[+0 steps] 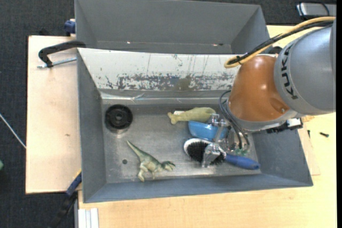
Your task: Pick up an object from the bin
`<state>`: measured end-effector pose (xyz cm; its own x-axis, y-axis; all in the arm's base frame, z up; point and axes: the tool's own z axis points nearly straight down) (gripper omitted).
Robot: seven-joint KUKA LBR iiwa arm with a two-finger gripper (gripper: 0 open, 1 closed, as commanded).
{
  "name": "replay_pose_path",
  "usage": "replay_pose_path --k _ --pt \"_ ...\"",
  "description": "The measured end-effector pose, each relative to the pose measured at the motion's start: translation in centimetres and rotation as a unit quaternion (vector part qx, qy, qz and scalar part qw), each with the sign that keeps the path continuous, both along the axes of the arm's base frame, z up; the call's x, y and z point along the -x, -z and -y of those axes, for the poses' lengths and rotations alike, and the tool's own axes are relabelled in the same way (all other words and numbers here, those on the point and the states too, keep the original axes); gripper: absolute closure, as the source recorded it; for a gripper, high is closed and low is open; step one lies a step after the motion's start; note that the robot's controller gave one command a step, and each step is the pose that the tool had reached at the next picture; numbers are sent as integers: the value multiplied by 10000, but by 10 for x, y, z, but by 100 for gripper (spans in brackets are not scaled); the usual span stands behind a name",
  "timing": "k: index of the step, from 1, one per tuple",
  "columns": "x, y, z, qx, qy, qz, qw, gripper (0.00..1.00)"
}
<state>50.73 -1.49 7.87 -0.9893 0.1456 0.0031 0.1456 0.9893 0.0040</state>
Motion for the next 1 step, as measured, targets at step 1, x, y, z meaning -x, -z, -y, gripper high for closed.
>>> replay_pose_path --k 1 --pt "0 -105 -9 16 83 67 9999 100"
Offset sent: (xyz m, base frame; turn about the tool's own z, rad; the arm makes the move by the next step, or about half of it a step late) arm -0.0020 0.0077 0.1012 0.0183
